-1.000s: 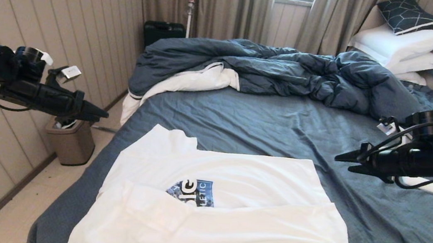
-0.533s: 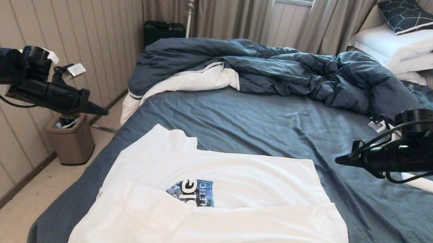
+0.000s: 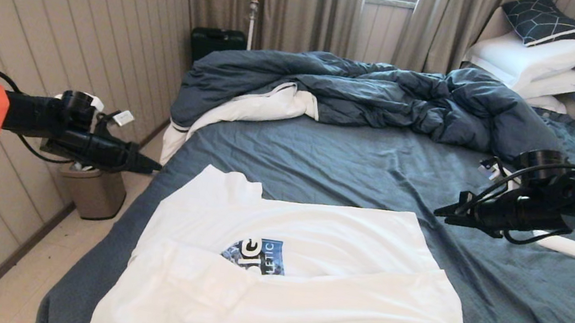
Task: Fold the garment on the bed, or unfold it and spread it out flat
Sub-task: Fold the white T-shirt
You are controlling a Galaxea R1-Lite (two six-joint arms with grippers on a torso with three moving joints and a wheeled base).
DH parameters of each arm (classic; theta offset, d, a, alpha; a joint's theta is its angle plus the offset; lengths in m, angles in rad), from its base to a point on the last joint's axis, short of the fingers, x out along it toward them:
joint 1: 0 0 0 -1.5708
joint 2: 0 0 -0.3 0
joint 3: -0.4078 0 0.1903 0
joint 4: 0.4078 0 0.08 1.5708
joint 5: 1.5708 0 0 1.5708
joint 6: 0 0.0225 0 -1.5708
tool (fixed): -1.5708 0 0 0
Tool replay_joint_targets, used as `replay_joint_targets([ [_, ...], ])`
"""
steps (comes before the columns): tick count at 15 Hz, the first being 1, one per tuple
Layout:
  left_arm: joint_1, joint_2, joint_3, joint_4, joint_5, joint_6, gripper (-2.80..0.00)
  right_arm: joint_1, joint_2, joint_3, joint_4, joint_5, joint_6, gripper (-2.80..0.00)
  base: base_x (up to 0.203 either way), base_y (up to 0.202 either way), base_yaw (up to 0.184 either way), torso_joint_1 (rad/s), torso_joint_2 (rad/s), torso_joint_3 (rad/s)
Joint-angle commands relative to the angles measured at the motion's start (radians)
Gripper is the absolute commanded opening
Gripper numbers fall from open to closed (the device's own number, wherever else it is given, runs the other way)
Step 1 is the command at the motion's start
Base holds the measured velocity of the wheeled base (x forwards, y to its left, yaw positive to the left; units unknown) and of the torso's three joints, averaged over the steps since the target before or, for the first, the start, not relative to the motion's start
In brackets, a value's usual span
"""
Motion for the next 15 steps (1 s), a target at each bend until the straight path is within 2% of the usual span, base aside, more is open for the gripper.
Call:
replay_joint_targets([
  [1, -0.034, 0.038, -0.002, -0.052, 0.022, -0.005, 0.0, 0.001, 0.024, -0.003, 0.001, 0.006, 0.0, 0.0, 0.0, 0.0, 0.0, 0.0, 0.0, 0.0],
  [5, -0.08, 0.056, 0.0, -0.055, 0.024, -0.016, 0.0, -0.003, 0.023, 0.009, 0.001, 0.007, -0.002, 0.0, 0.0, 0.0, 0.0, 0.0, 0.0, 0.0],
  [15, -0.111, 0.118, -0.002, -0.071, 0.018, 0.0, 0.0, -0.014, 0.018, 0.034, 0.002, 0.006, 0.0, 0.0, 0.0, 0.0, 0.0, 0.0, 0.0, 0.0],
])
